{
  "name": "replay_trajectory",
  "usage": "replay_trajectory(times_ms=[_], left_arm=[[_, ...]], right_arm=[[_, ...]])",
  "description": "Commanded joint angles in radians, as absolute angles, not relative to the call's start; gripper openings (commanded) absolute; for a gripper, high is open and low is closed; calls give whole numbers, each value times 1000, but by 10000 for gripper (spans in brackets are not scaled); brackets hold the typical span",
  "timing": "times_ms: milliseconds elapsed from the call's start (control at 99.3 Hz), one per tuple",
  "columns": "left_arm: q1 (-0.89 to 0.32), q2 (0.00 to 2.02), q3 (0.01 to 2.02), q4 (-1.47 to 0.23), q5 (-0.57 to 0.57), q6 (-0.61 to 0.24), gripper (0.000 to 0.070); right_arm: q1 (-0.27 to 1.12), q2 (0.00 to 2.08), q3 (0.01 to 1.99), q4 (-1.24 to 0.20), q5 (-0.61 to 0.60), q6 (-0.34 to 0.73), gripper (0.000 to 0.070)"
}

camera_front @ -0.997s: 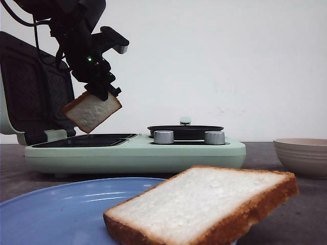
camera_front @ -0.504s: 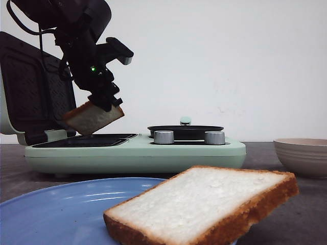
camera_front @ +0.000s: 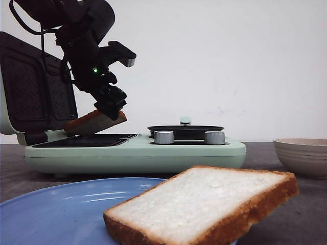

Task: Make breakfast with bread and shrimp
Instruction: 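Lower the bread slice onto the sandwich-press plate and release it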

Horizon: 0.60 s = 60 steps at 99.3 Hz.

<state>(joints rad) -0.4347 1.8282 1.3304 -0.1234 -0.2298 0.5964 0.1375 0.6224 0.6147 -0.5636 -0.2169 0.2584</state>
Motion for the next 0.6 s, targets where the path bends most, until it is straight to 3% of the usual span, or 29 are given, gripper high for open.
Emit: replay_trajectory(times_ms=[0, 594], left_arm=[[-443, 1852, 1354, -114, -213, 555, 326], [-445, 1852, 1354, -112, -171, 531, 325]], right_arm=[[140, 626, 628, -556, -220, 247, 82], [140, 626, 628, -556, -220, 247, 82]])
